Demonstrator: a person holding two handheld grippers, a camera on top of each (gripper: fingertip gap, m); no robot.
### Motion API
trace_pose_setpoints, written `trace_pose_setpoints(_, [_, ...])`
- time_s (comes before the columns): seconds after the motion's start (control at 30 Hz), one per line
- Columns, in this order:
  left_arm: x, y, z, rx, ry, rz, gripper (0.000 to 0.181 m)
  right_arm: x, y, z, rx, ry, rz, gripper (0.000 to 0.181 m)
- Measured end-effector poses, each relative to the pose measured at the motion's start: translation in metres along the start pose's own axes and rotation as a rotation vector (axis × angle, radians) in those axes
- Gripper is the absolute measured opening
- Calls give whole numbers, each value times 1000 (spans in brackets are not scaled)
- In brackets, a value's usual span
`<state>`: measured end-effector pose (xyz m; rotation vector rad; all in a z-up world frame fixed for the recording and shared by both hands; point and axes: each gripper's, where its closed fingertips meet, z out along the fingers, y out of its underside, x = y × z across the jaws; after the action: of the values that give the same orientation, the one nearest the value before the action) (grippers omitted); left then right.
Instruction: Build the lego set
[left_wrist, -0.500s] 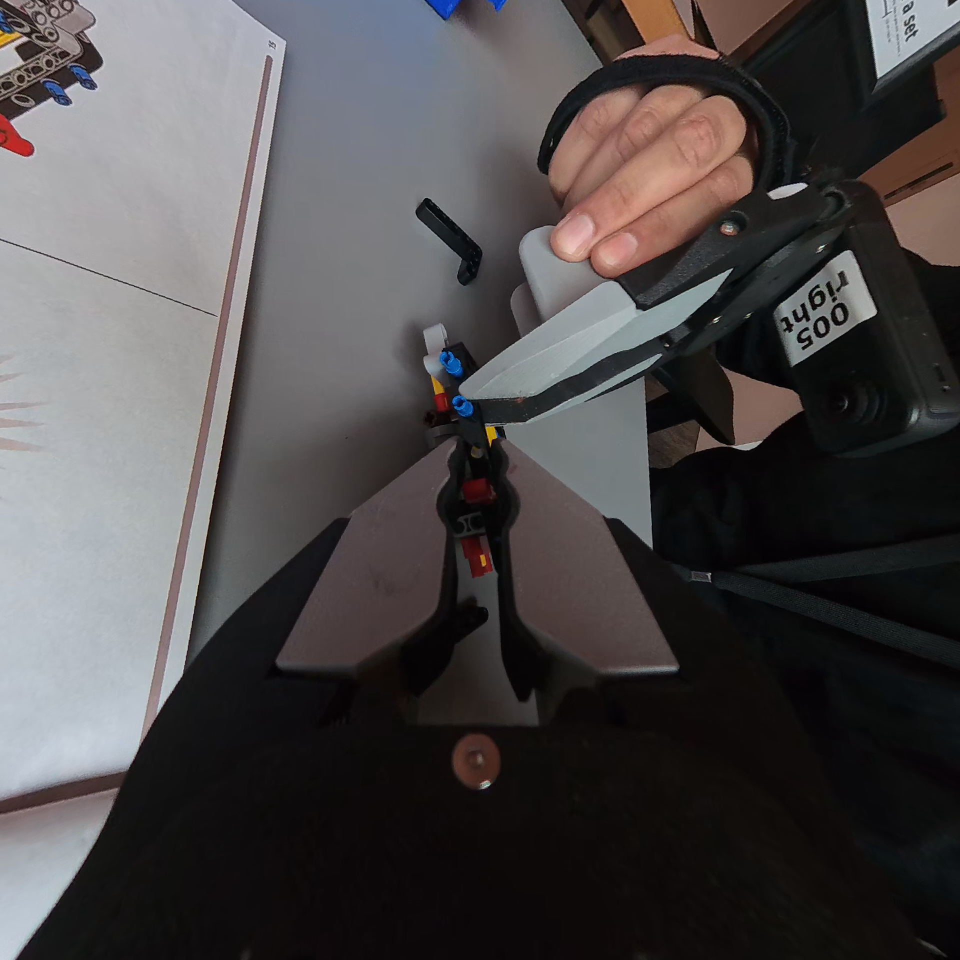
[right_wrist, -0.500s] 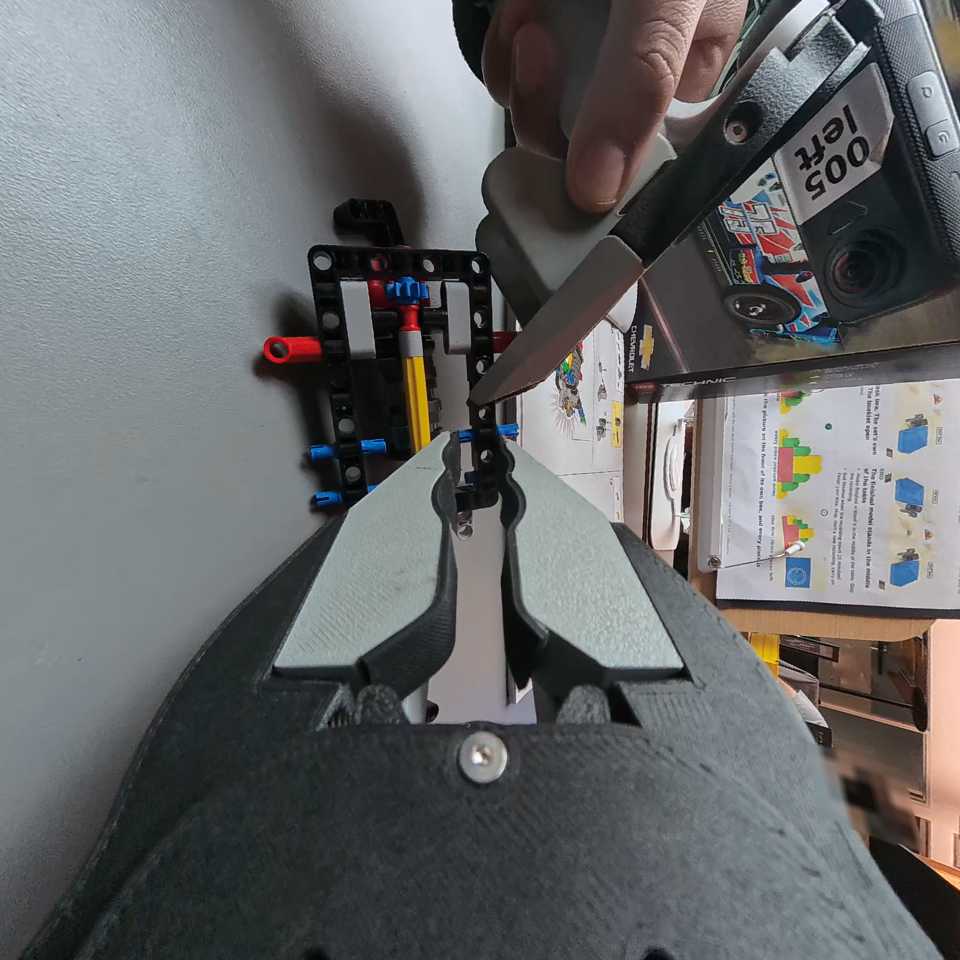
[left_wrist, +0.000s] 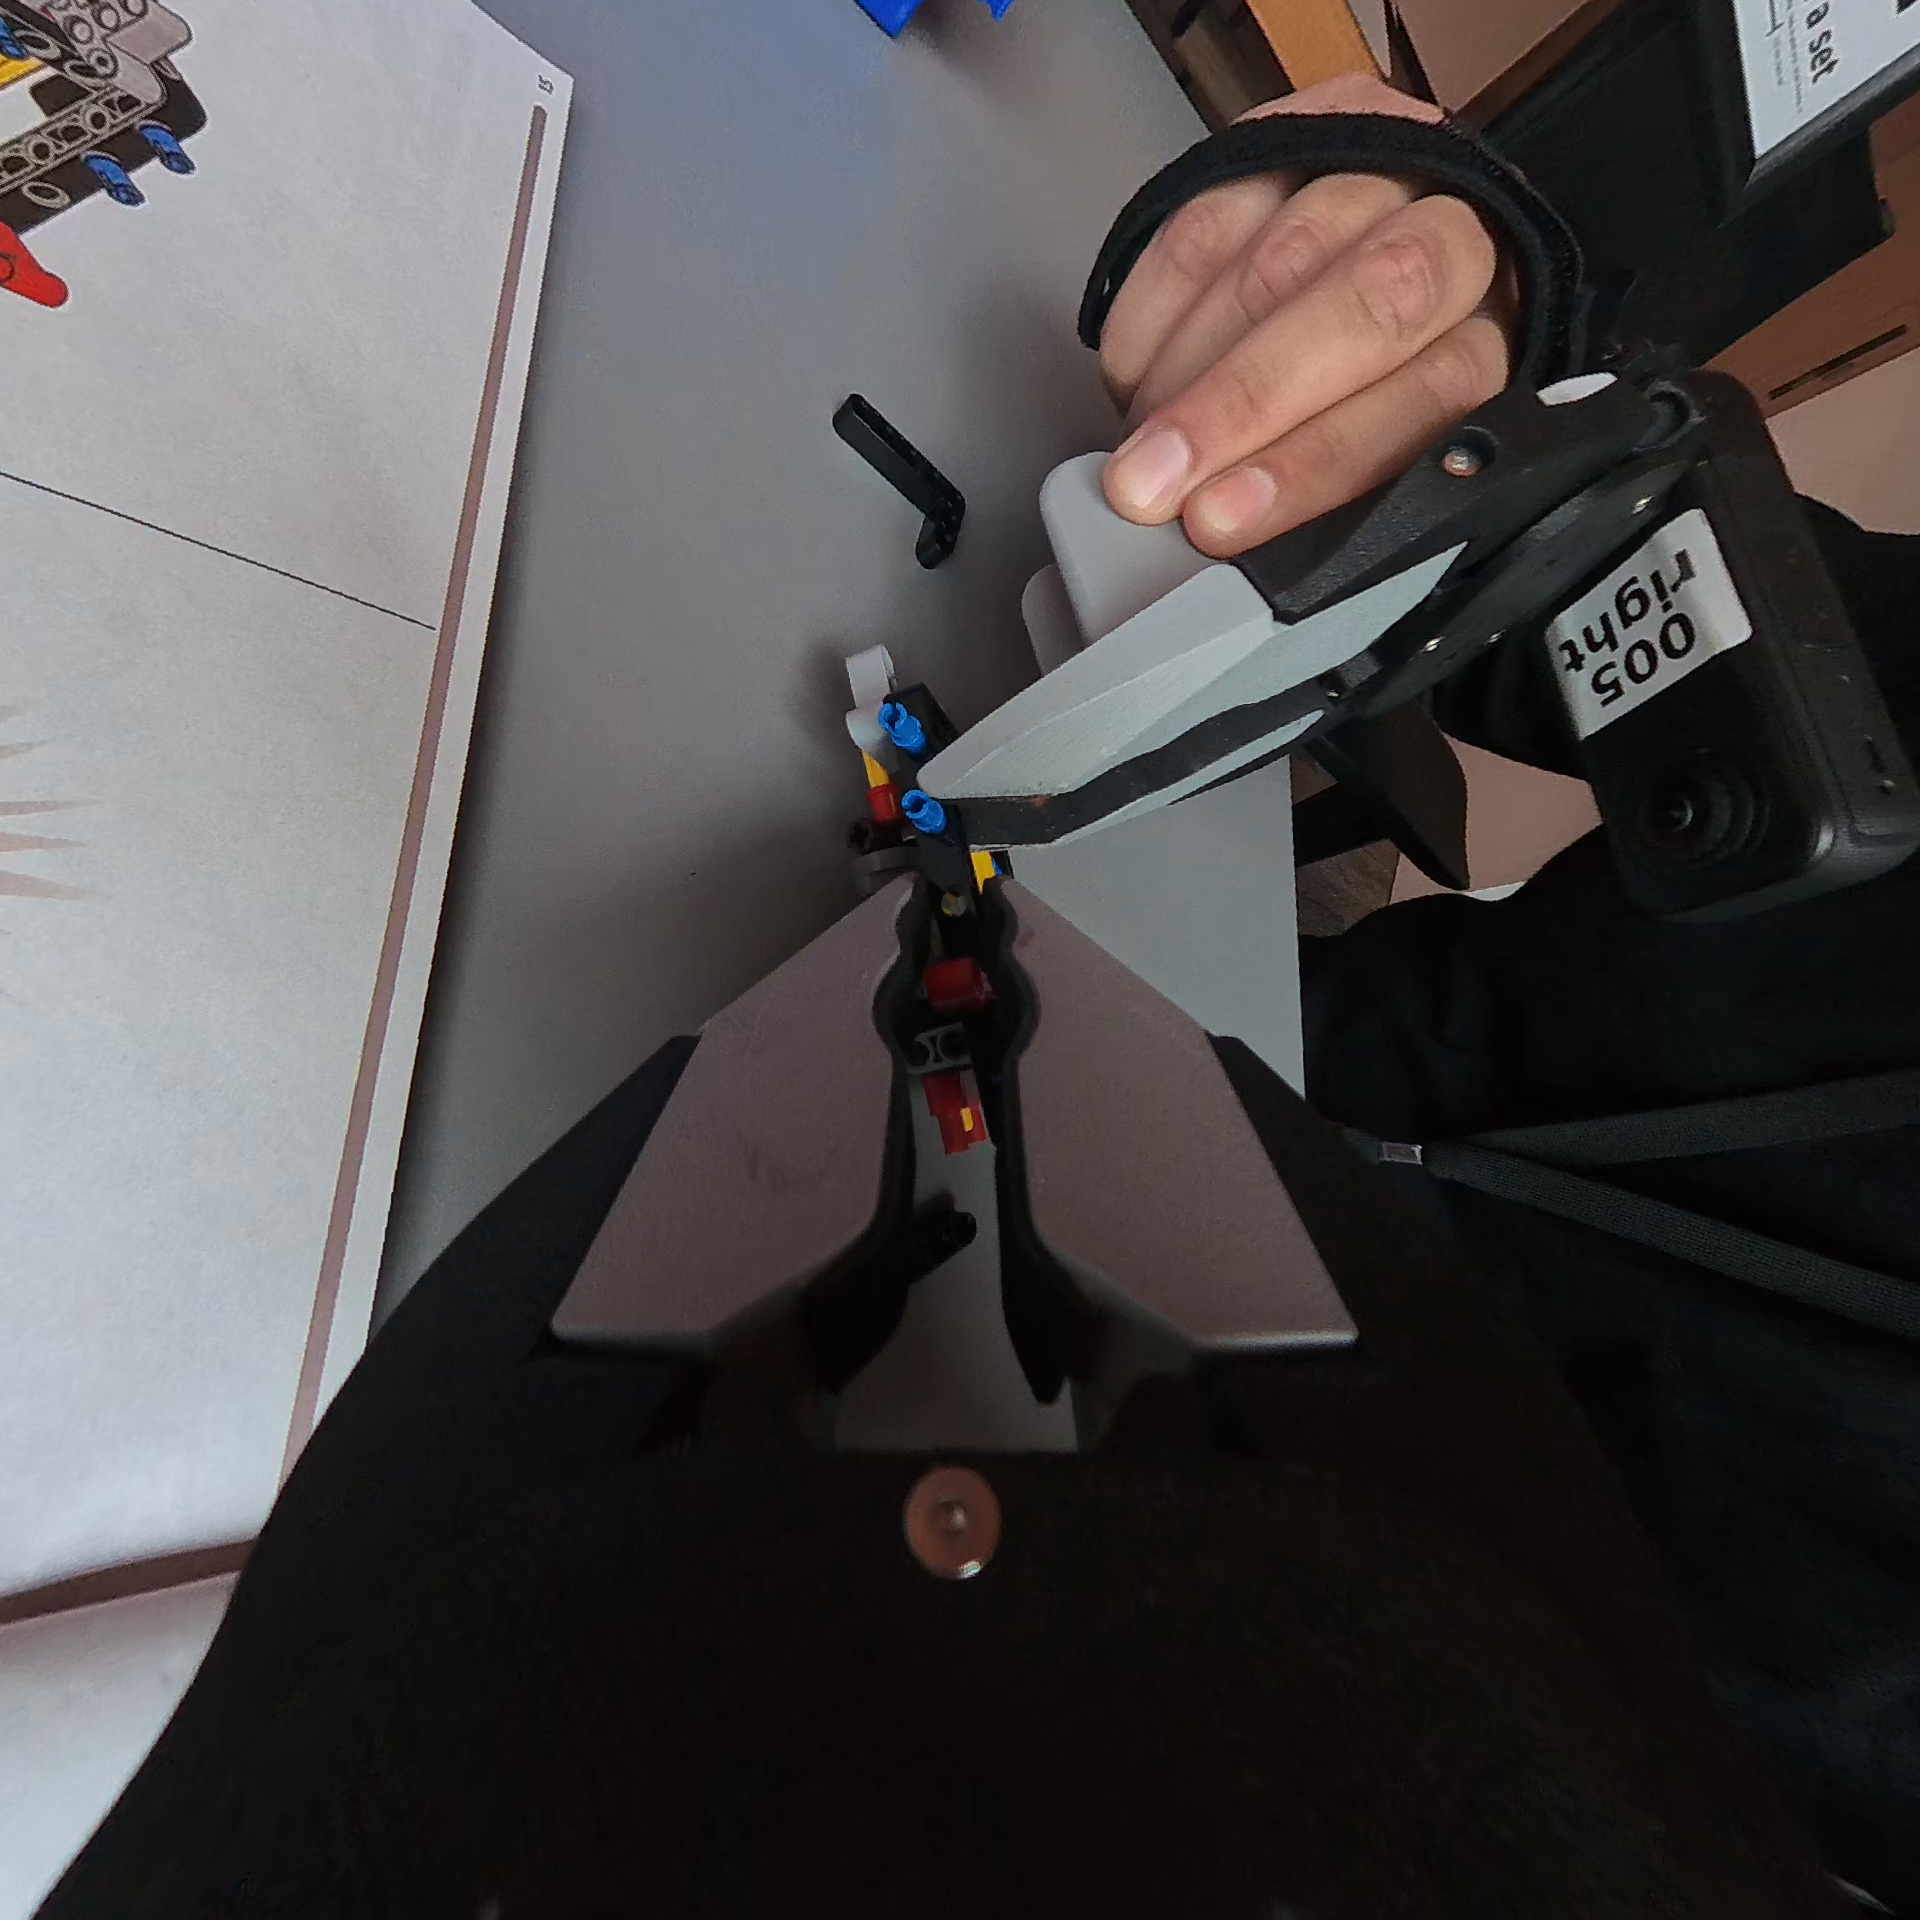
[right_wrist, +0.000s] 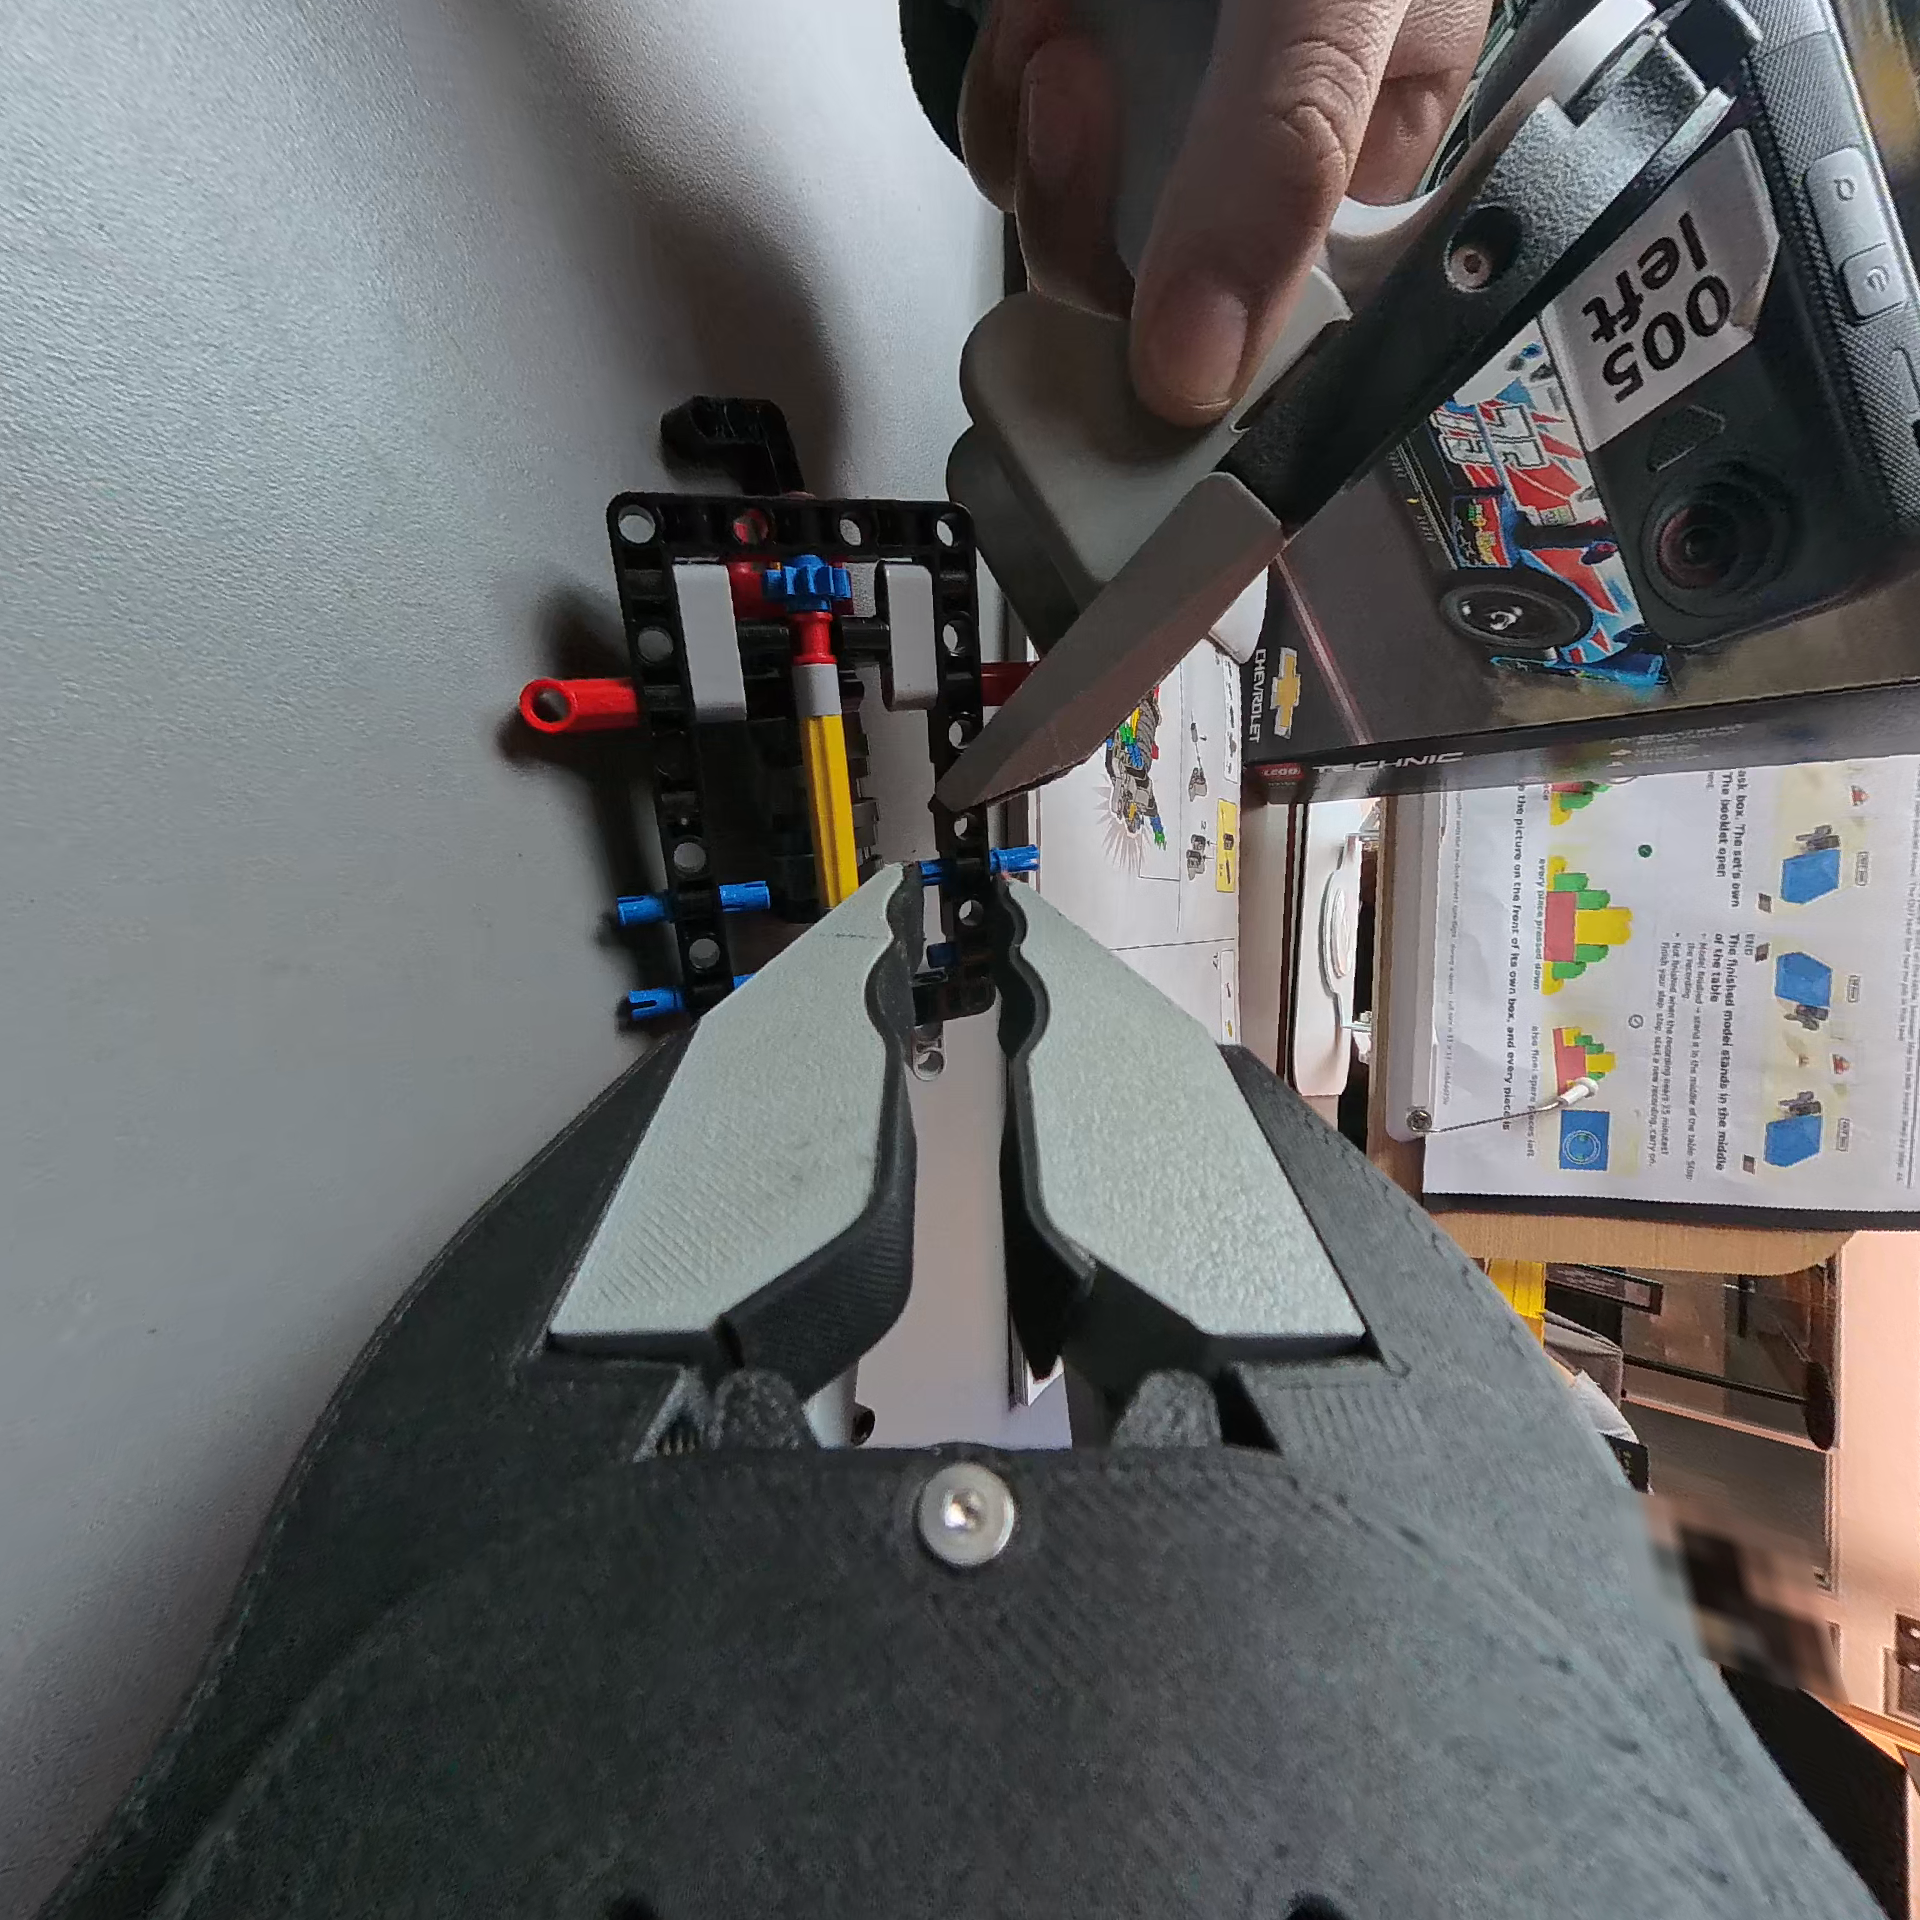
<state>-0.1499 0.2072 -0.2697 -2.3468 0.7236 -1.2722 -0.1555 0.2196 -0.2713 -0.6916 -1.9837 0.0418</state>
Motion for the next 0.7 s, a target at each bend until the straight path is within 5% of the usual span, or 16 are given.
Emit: trace_pose_setpoints(0.7, [1, 1, 0, -4, 18, -12, 7, 1, -1, 1, 20, 27, -33, 6])
